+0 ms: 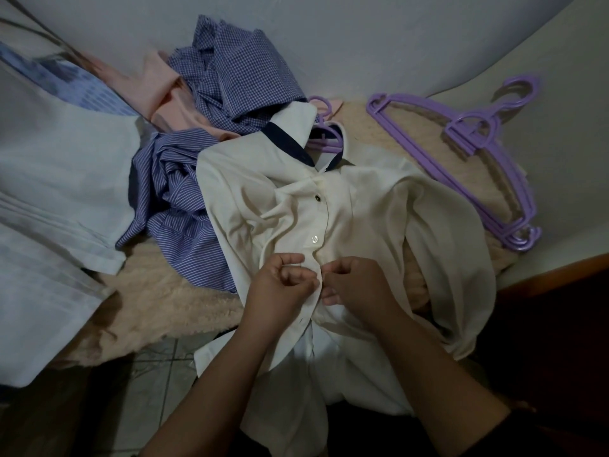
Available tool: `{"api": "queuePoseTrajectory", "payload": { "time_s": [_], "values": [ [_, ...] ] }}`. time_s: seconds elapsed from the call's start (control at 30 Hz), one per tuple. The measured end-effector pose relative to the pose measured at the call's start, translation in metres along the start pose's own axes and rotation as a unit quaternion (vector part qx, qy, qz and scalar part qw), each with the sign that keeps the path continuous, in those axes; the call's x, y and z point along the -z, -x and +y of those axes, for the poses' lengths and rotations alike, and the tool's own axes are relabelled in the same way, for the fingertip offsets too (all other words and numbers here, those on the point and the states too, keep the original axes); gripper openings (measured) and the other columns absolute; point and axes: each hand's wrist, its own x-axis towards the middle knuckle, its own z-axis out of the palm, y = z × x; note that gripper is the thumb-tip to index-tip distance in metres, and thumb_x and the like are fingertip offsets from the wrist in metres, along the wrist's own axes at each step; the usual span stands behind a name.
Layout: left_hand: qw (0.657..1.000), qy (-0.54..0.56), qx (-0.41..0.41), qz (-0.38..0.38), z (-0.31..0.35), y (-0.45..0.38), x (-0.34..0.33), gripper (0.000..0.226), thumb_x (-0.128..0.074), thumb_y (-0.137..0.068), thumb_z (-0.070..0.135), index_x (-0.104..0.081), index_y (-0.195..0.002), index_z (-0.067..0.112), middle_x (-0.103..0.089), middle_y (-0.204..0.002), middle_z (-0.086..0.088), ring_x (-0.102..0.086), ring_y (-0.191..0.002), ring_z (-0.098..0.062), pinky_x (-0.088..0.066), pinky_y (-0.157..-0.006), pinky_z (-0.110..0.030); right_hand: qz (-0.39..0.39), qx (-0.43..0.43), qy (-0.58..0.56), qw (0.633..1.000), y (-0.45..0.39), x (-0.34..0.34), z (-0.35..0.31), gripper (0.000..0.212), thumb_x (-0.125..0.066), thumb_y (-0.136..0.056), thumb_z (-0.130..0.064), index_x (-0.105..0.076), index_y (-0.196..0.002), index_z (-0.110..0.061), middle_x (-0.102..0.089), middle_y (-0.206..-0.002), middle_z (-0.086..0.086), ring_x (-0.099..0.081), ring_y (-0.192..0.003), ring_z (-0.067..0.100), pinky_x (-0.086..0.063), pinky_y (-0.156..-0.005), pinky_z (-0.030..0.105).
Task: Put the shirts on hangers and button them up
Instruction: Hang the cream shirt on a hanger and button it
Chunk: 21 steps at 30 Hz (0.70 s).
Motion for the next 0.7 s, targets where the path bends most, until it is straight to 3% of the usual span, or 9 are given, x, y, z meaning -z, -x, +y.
{"api": "queuePoseTrajectory", "payload": {
  "time_s": [0.17, 0.27, 0.43, 0.7],
  "values": [
    [0.999, -0.015, -0.035, 0.027, -0.008, 0.001, -0.004, 0.037, -0.072, -0.078, -0.001, -0.057, -0.104, 0.02, -0.072, -0.082, -0.005, -0.069, -0.078, -0.016, -0.055, -0.076, -0.031, 0.013, 0.019, -0.011, 1.0, 0.0, -0.002, 0.004, 0.005, -0.064, -0.084, -0.011, -0.061, -0.082, -0.014, -0.066, -0.077, 0.006, -0.066, -0.064, 0.02, -0.059, -0.064, 0.035],
    [0.997, -0.032, -0.066, 0.039, -0.013, 0.004, -0.009, 0.036, -0.072, -0.078, 0.002, -0.056, -0.102, 0.024, -0.071, -0.084, -0.003, -0.069, -0.081, -0.017, -0.056, -0.078, -0.036, 0.014, 0.03, 0.008, 0.999, 0.001, -0.002, 0.006, 0.011, -0.073, -0.078, -0.017, -0.063, -0.08, -0.014, -0.066, -0.071, 0.004, -0.064, -0.061, 0.016, -0.059, -0.063, 0.032],
    [0.992, -0.062, -0.098, 0.042, -0.017, 0.006, -0.012, 0.041, -0.073, -0.078, 0.003, -0.054, -0.1, 0.032, -0.068, -0.079, 0.004, -0.066, -0.076, -0.011, -0.056, -0.076, -0.029, 0.025, 0.044, 0.024, 0.998, -0.001, -0.002, 0.008, 0.019, -0.067, -0.084, -0.013, -0.064, -0.066, -0.018, -0.065, -0.061, 0.002, -0.064, -0.057, 0.017, -0.06, -0.065, 0.036],
    [0.997, -0.017, -0.07, 0.015, -0.022, 0.002, -0.009, 0.043, -0.075, -0.076, -0.002, -0.055, -0.106, 0.023, -0.067, -0.085, -0.004, -0.064, -0.078, -0.013, -0.055, -0.078, -0.027, 0.025, 0.048, -0.017, 0.998, -0.008, -0.002, 0.022, 0.015, -0.065, -0.086, -0.009, -0.062, -0.072, -0.013, -0.064, -0.065, 0.005, -0.062, -0.058, 0.02, -0.057, -0.064, 0.037]
  ]
}}
